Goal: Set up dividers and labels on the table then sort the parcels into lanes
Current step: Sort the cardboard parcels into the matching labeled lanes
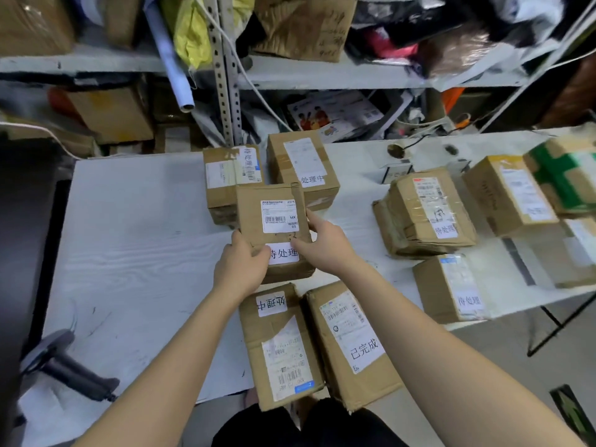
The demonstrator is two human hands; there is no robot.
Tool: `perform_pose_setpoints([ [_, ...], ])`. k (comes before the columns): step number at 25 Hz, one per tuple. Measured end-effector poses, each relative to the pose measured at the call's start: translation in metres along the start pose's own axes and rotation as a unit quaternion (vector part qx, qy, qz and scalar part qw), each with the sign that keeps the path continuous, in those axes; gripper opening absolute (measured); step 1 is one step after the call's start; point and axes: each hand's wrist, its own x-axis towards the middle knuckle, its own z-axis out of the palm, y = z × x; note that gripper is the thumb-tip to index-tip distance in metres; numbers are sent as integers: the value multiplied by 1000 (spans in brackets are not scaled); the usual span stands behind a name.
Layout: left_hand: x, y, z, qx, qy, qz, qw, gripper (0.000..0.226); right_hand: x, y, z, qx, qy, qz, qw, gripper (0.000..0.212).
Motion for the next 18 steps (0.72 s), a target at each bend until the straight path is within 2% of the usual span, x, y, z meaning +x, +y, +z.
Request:
perform_pose_setpoints([
  [7, -41, 63, -8, 1, 28, 65, 997, 38, -51, -4, -63, 3, 78, -27, 997, 60],
  [18, -119, 147, 88, 44, 38, 104, 993, 44, -122, 97, -156, 58, 123, -26, 990, 52],
])
